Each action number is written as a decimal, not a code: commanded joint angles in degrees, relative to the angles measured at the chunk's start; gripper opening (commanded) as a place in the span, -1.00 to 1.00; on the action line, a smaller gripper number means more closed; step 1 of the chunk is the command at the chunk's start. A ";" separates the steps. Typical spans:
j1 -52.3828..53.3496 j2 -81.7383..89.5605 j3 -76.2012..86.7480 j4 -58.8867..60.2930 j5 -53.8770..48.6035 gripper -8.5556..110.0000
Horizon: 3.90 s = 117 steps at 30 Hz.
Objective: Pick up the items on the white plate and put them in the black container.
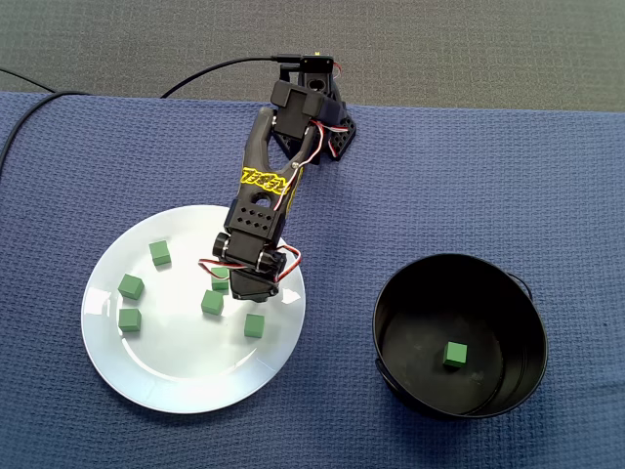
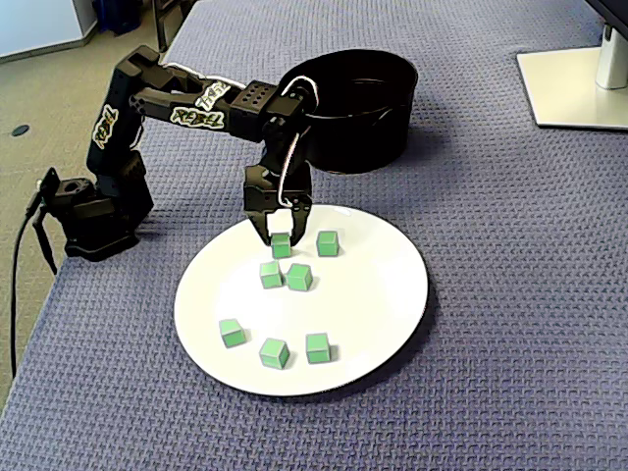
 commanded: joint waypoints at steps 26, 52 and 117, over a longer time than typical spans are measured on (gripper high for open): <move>-17.67 52.65 -28.04 11.78 -4.13 -0.86; -43.42 31.03 16.44 -38.32 -4.39 -0.86; -1.41 -17.14 -30.94 -2.20 9.40 -0.61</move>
